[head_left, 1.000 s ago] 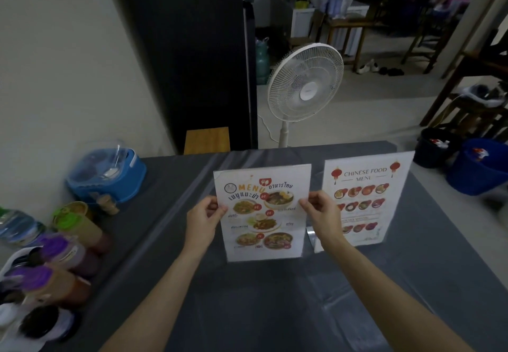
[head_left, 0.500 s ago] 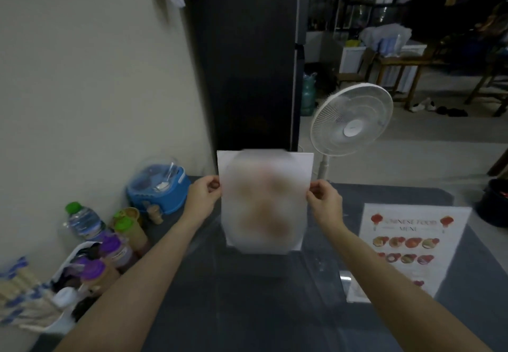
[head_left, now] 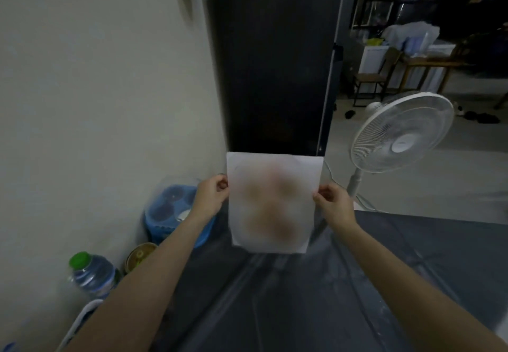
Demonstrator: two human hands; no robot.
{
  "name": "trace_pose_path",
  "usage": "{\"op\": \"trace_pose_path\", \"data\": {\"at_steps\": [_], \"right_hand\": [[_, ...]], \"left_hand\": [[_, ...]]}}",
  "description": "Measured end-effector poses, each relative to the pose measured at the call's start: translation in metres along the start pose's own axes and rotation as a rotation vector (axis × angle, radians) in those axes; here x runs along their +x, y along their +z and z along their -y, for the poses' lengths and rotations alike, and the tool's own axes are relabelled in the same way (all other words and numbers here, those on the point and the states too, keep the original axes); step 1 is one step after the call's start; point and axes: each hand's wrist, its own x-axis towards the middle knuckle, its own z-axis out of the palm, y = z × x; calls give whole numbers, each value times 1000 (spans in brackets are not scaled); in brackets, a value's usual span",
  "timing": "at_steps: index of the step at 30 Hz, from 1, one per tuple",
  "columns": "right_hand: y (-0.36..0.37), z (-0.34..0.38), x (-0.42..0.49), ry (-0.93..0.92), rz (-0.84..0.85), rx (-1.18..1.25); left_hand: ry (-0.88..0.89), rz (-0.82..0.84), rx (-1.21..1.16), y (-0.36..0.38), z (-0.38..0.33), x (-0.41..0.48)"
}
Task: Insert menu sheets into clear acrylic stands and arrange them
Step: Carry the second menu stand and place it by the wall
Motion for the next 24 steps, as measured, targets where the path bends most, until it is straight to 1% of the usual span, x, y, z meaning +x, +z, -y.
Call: {"op": "trace_pose_path", "data": {"at_steps": [5, 10, 19, 24], "right_hand": [[45, -5, 34, 32, -26, 2], [76, -24, 60, 86, 13, 28], [103, -36, 78, 80, 15, -54], [109, -37, 82, 92, 7, -34]], "left_hand": [[-38, -7, 34, -6, 28, 41], [-56, -13, 57, -5, 46, 63], [-113, 5, 3, -3, 79, 84], [-109, -3, -34, 0, 86, 87]]}}
